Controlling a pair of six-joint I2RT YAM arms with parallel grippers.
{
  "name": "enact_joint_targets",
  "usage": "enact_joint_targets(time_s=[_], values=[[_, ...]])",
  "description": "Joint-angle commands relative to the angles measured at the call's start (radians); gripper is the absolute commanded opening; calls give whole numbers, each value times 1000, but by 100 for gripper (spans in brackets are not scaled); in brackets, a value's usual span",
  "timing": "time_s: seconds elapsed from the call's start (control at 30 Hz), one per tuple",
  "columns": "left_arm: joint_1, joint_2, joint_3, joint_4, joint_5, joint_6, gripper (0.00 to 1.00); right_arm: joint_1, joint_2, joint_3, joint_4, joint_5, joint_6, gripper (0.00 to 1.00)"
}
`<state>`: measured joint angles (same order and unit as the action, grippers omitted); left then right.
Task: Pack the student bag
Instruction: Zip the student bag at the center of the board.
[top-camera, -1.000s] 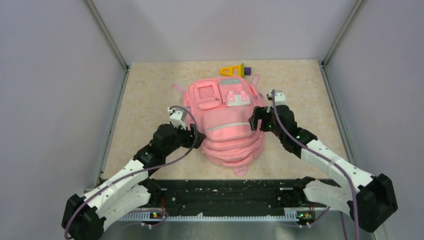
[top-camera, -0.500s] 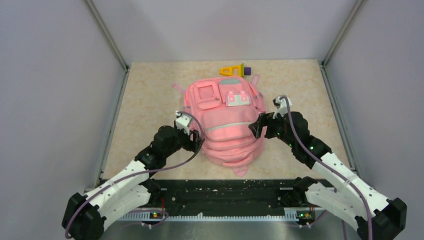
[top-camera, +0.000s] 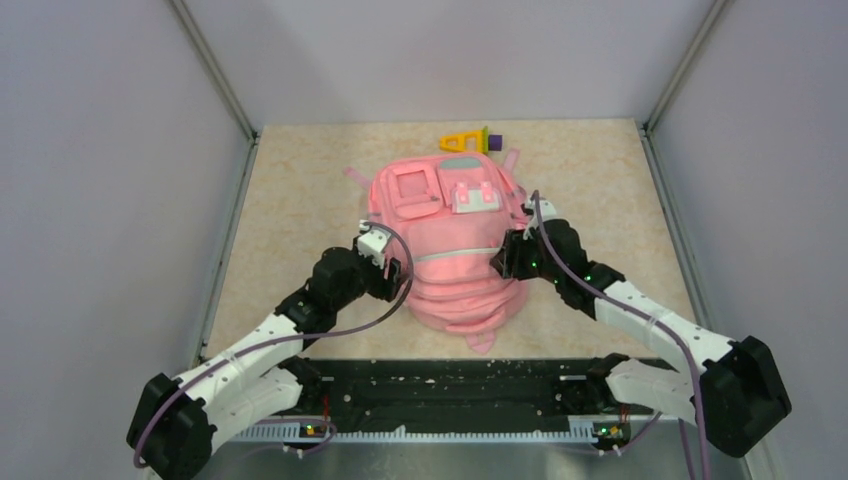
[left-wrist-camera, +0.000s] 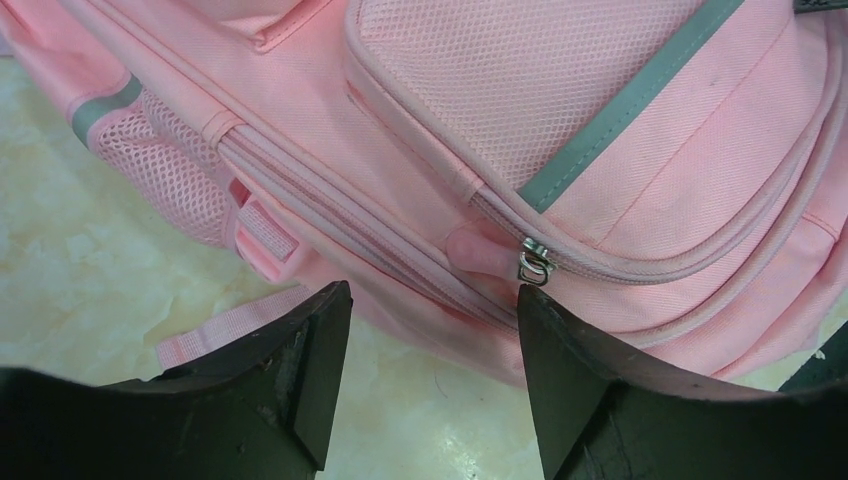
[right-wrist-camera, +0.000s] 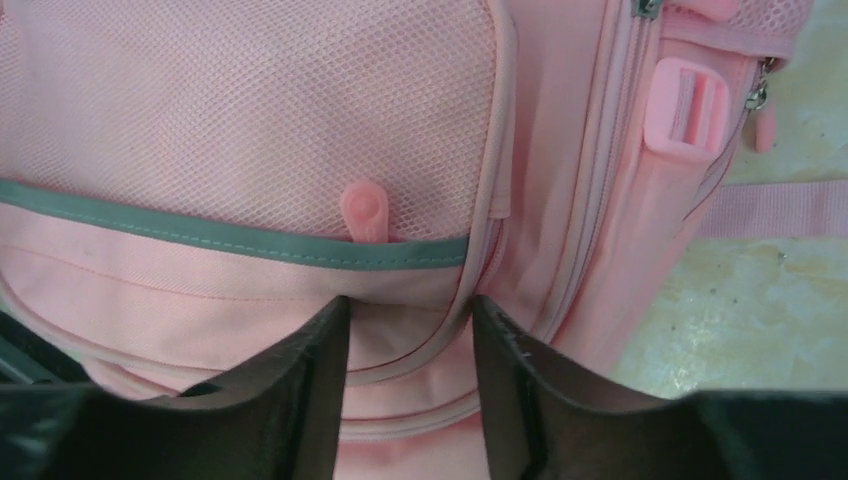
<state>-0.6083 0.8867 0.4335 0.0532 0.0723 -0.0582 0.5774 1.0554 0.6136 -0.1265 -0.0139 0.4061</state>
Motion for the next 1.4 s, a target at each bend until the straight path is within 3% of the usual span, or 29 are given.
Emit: enact_joint_targets(time_s=[0.0, 0.23, 0.6, 0.9, 1.37], values=[[3, 3, 28, 81, 39, 25, 66, -7, 52, 0, 116, 75, 34, 41], [2, 28, 16, 120, 98, 28, 66, -16, 131, 7, 208, 204, 34, 1], [1, -6, -11, 152, 75, 40, 67, -113, 293, 176, 227, 243, -135, 0], [-23, 106, 37, 268, 209, 34, 67, -113, 298, 190, 224, 212, -146, 0], [-72, 174, 45, 376, 111, 72, 70, -114, 293, 186, 244, 148, -126, 0]])
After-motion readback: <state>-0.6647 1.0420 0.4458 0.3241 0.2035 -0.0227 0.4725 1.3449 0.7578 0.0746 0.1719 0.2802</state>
